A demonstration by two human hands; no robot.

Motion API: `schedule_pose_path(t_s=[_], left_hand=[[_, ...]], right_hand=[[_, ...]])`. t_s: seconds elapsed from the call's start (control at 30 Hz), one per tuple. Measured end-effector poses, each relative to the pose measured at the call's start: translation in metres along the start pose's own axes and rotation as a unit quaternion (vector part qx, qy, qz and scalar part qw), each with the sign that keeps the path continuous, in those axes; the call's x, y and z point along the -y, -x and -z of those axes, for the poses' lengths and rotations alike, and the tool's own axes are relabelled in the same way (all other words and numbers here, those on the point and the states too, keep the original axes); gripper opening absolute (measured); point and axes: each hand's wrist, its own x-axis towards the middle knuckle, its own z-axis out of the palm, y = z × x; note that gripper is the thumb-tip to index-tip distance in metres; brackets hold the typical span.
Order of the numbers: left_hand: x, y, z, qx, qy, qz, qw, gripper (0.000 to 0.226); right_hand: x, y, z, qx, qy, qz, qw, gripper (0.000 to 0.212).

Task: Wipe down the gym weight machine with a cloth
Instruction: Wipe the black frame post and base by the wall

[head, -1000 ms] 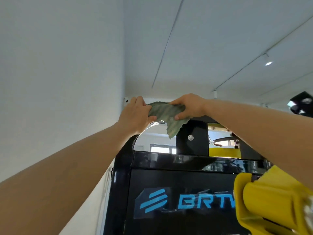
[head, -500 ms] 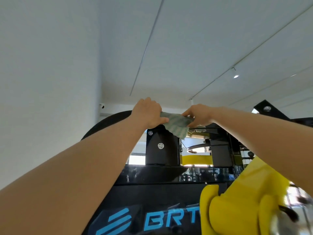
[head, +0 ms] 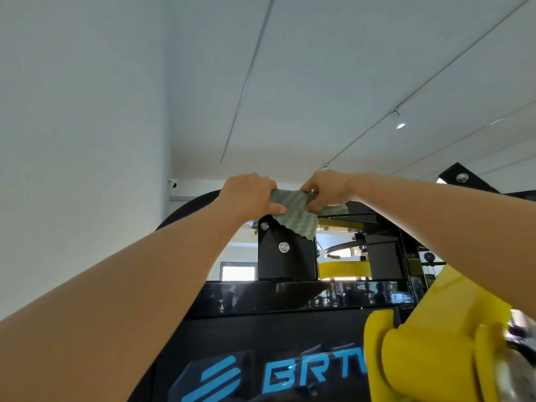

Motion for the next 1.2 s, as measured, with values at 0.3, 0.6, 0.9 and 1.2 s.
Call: schedule_pose_path(t_s=[0.3,0.6,0.9,1.2], left_hand=[[0.06,0.052,0.009,-0.017,0.13,0.106,0.986,0.046],[0.091,0.126,-0.009,-0.092,0.265,0.216,0.935,0.036],[0.09,0.207,-0.027,-0.106,0.372,0.309,0.869,0.024],[0.077,0.289,-0.05,-0.065,0.487,0.376,0.786,0.034]], right_hand=[[0.058,-0.008,0.0,-0.018,-0.047,0.073,0.996,0.055],[0.125,-0.016,-0.011,-0.037,-0.069,0.156,0.985,0.046],[0.199,-0.002,-0.031,-0.074,0.035,0.22,0.972,0.038],[0.238,0.027,-0.083,-0.121,0.083,0.303,0.942,0.055]])
